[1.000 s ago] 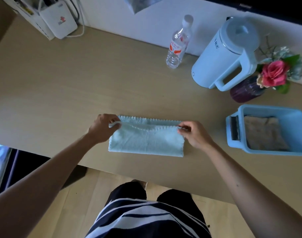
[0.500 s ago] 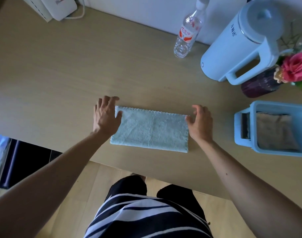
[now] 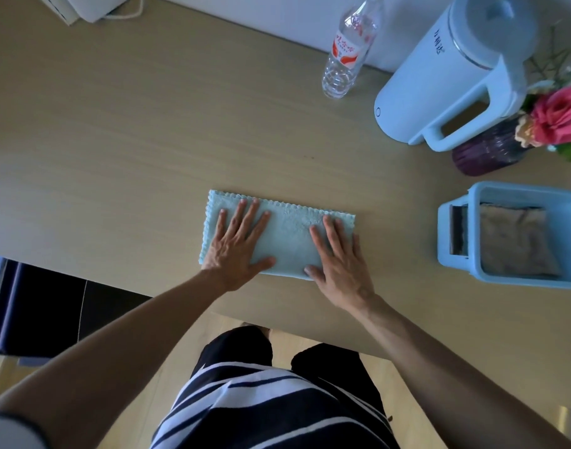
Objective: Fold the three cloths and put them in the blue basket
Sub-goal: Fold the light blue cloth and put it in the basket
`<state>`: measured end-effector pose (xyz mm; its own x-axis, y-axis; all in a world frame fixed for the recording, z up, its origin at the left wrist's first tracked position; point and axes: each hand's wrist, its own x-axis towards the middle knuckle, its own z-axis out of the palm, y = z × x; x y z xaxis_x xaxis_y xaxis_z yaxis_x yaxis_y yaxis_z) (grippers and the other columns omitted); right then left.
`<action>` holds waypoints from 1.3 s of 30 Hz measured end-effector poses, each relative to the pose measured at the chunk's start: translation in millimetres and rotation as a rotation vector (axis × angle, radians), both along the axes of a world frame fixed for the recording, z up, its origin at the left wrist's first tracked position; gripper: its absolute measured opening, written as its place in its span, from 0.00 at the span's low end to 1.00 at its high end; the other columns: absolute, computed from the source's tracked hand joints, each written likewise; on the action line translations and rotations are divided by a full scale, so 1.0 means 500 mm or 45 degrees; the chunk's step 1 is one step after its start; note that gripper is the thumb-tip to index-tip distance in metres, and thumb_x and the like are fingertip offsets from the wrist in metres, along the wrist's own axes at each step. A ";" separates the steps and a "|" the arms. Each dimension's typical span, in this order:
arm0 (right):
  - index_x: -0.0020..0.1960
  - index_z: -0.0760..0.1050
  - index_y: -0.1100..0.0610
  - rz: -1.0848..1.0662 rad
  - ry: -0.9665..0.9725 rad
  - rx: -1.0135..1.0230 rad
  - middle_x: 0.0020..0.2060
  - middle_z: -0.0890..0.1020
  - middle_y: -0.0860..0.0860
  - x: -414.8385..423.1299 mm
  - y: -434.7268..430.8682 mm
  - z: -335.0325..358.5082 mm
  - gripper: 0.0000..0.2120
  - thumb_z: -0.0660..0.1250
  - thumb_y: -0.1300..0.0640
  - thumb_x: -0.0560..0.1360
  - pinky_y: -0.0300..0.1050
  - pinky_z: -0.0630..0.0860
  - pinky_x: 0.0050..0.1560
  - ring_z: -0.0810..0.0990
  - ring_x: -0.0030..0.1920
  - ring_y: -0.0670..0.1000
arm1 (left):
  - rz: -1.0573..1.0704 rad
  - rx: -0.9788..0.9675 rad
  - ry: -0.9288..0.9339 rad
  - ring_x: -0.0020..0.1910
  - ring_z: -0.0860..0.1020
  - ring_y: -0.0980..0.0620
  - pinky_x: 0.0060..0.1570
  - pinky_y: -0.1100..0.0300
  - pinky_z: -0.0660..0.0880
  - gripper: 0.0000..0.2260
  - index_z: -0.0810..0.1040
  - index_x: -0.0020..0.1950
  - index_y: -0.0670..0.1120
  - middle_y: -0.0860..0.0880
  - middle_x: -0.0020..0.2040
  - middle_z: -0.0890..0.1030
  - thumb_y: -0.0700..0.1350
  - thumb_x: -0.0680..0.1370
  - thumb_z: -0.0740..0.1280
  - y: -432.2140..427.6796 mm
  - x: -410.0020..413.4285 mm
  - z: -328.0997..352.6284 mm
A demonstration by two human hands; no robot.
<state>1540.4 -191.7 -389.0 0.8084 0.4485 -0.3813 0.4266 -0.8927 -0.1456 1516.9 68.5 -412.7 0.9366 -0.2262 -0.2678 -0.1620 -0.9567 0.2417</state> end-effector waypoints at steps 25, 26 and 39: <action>0.38 0.73 0.48 -0.031 0.328 0.411 0.33 0.75 0.44 -0.009 0.066 0.068 0.08 0.66 0.52 0.76 0.47 0.68 0.40 0.74 0.35 0.48 | -0.383 -0.270 0.015 0.67 0.74 0.49 0.68 0.51 0.65 0.40 0.78 0.65 0.49 0.50 0.64 0.78 0.73 0.62 0.68 0.030 -0.067 0.070; 0.34 0.69 0.48 -0.128 0.510 0.487 0.29 0.72 0.44 -0.007 0.071 0.078 0.14 0.66 0.51 0.77 0.44 0.66 0.36 0.70 0.30 0.46 | -0.299 -0.363 -0.019 0.62 0.76 0.50 0.66 0.51 0.67 0.34 0.79 0.62 0.49 0.51 0.60 0.81 0.69 0.65 0.70 0.026 -0.066 0.074; 0.49 0.78 0.49 -0.698 0.801 0.996 0.38 0.84 0.47 0.041 0.071 0.105 0.10 0.76 0.53 0.71 0.44 0.78 0.39 0.83 0.38 0.45 | 0.804 -0.867 0.315 0.26 0.65 0.56 0.28 0.59 0.63 0.16 0.75 0.39 0.43 0.53 0.30 0.69 0.53 0.81 0.66 0.010 0.003 0.104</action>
